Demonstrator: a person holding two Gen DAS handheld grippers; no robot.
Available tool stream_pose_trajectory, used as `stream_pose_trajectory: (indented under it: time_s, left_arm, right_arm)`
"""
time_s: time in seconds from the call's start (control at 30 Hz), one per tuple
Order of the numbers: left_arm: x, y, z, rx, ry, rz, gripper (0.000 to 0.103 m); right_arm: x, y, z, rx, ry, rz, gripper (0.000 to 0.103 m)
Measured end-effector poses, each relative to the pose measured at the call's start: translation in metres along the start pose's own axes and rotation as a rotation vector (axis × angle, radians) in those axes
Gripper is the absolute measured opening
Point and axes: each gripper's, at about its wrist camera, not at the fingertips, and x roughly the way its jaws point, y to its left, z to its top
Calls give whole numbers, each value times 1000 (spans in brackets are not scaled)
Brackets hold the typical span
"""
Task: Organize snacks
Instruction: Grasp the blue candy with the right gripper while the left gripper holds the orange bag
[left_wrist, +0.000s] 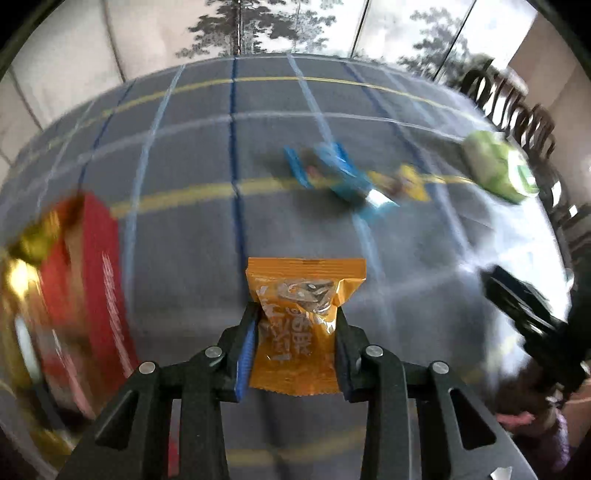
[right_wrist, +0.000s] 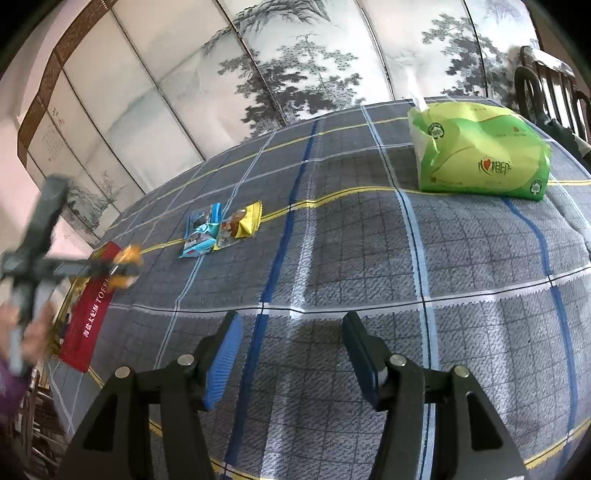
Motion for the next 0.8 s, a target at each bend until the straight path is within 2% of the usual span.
stream_pose_trajectory:
  time_s: [0.03, 0.2, 0.47, 0.63, 0.8]
  left_arm:
    - [-7, -7, -15, -10, -9, -13, 33]
    - [-32, -25, -55, -15, -55, 14, 33]
    - [-71, -17, -76, -23, -138, 69, 33]
    - [-84, -15, -79, -10, -180, 93, 33]
    - [-82, -7, -78, -26, -175, 84, 34]
  right_arm:
    - [0, 2, 0, -10, 0, 10, 58]
    - [-5, 15, -4, -85, -10, 70, 58]
    - [14, 81, 15, -312, -11, 131, 58]
    - [44, 104, 38, -368, -5, 120, 58]
    - [60, 106, 54, -364, -6, 103, 58]
